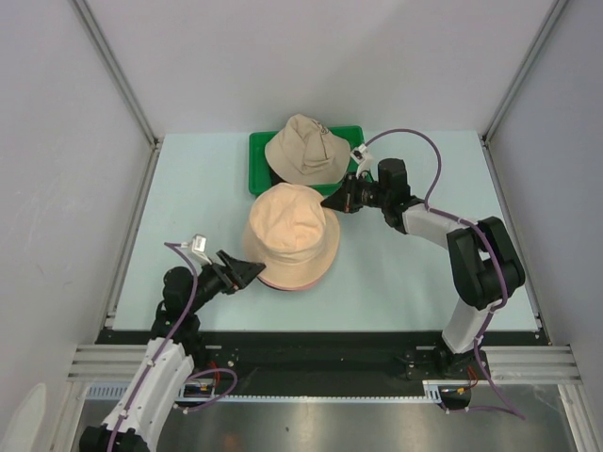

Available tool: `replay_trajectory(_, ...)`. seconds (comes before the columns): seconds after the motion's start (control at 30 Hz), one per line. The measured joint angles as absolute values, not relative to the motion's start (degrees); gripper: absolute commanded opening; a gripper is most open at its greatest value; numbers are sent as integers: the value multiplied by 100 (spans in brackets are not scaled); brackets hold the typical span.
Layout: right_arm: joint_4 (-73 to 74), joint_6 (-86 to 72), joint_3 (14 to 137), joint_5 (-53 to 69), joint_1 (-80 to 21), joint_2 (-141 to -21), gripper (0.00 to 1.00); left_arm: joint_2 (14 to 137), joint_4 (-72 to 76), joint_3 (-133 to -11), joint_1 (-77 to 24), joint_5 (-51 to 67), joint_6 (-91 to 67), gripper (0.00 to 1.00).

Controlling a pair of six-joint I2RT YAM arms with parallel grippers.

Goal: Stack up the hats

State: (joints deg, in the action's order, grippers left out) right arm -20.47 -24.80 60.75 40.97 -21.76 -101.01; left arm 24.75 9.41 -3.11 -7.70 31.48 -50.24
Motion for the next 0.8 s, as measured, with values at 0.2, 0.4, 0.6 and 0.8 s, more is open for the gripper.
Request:
replay_trajectory(0.2,-2043,-2477,6075,4075,-2193,-10099,0,2749,703,-309,-770,3162,-4998,89)
replay_trajectory(0.4,-2010,-2473,6075,4042,-2202,-10099,0,2893,1035,-307,-770,3168,-5028,81)
replay_trajectory(0.6,-1942,-2456,6075,3981,-2228,-10099,0,3107,1616,-298,-770,3162,-5186,52)
replay_trajectory(0.8,-1883,-2456,6073,3924,-2255,-10101,0,3133,1802,-298,-770,3055,-5312,19)
